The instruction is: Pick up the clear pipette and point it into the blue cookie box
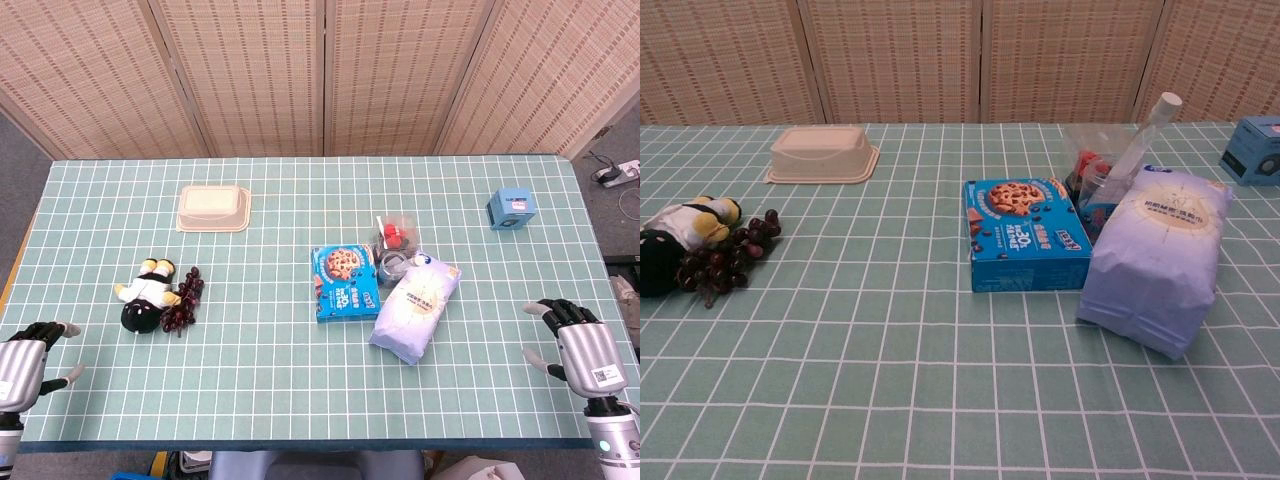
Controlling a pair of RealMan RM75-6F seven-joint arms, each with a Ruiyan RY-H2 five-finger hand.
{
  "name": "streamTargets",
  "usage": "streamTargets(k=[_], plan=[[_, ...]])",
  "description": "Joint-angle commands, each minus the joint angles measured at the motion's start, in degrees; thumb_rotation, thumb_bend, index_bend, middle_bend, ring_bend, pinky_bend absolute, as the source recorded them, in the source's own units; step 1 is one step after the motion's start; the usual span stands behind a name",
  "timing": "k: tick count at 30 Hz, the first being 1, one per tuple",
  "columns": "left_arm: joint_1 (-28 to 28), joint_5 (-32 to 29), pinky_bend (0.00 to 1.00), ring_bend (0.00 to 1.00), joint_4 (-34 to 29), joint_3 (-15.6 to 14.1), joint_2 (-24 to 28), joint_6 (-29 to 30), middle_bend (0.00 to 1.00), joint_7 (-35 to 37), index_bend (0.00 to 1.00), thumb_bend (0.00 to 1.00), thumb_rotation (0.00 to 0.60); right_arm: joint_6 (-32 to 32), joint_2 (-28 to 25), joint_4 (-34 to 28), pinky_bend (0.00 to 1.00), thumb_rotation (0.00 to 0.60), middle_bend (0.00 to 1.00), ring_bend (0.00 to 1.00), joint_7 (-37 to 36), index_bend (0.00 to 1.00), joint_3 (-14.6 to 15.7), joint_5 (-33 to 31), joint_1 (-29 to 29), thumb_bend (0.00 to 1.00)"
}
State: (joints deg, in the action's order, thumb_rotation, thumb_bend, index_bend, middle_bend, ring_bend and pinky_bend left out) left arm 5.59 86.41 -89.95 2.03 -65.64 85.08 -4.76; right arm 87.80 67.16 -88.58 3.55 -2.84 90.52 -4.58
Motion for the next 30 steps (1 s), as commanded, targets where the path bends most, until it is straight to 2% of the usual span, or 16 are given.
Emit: streamTargets(k=[1,5,8,10,12,14,16,18,21,24,30], plan=[[0.06,-0.05,0.48,0.35,-0.12,-0.08,0.04,-0.22,0.43,0.01,0.5,0.15,0.6,0.27,0.62,0.47,0.37,0.6,0.35,0.28,1.51,0.34,-0.46,-0.62,0.08,0.1],[0.12,-0.1,0.48,0.35,-0.33,-0.03,0.13,-0.27,0.43,0.16,0.5,0.15,0.6,-0.07,0.77,0.55,0.39,0.6,0.35,0.28,0.86,0.34,-0.31,-0.42,-0.09,0.1],[0.15,-0.01,0.48,0.35,-0.39,-0.14,0.29,-0.42,0.43,0.55,0.5,0.15,0.6,-0.05,0.74,0.69,0.51,0.6,0.35,0.31,-1.27,0.34,-0.28,0.22,-0.39,0.1],[0.07,-0.08,0.48,0.35,-0.45,-0.17,0.51,-0.41,0.43,0.98,0.5,0.15,0.6,0.2,1.19,1.07,0.63,0.6,0.39,0.4,-1.77,0.33,-0.59,0.27,-0.56,0.1],[-0.04,-0.09,0.48,0.35,-0.61,-0.13,0.76,-0.19,0.43,1.5,0.5,0.15,0.6,0.17,1.73,1.17,0.77,0.6,0.49,0.57,-1.46,0.29,-0.95,0.09,-0.82,0.1],[-0.21,0.08,0.48,0.35,-0.81,-0.12,1.05,0.19,0.43,2.01,0.5,0.15,0.6,-0.47,2.41,0.79,0.85,0.6,0.6,0.69,-0.73,0.24,-1.41,-0.42,-1.37,0.12],[-0.36,0.34,0.48,0.35,-0.99,-0.2,1.31,0.52,0.43,2.38,0.5,0.15,0.6,-1.87,2.8,-0.25,0.91,0.6,0.72,0.8,0.74,0.19,-1.86,-1.16,-2.22,0.21],[-0.45,0.56,0.48,0.35,-1.16,-0.25,1.52,0.74,0.43,2.64,0.5,0.15,0.6,-3.22,2.94,-1.75,0.97,0.6,0.82,0.89,2.79,0.15,-2.34,-1.87,-3.11,0.34],[-0.62,0.84,0.48,0.35,-1.36,-0.28,1.82,1.17,0.43,3.03,0.5,0.15,0.6,-5.13,3.34,-4.86,1.0,0.6,0.94,0.99,6.96,0.13,-3.46,-3.51,-4.54,0.56],[-0.8,1.08,0.48,0.35,-1.58,-0.3,2.14,1.57,0.43,3.52,0.5,0.15,0.6,-6.88,4.14,-7.95,1.0,0.6,1.0,1.0,11.34,0.13,-4.73,-5.65,-6.0,0.71],[-1.04,1.3,0.48,0.35,-1.86,-0.33,2.75,1.97,0.43,4.54,0.5,0.15,0.6,-9.99,7.22,-11.48,1.0,0.6,1.0,1.0,19.34,0.13,-7.28,-10.94,-9.13,0.86]])
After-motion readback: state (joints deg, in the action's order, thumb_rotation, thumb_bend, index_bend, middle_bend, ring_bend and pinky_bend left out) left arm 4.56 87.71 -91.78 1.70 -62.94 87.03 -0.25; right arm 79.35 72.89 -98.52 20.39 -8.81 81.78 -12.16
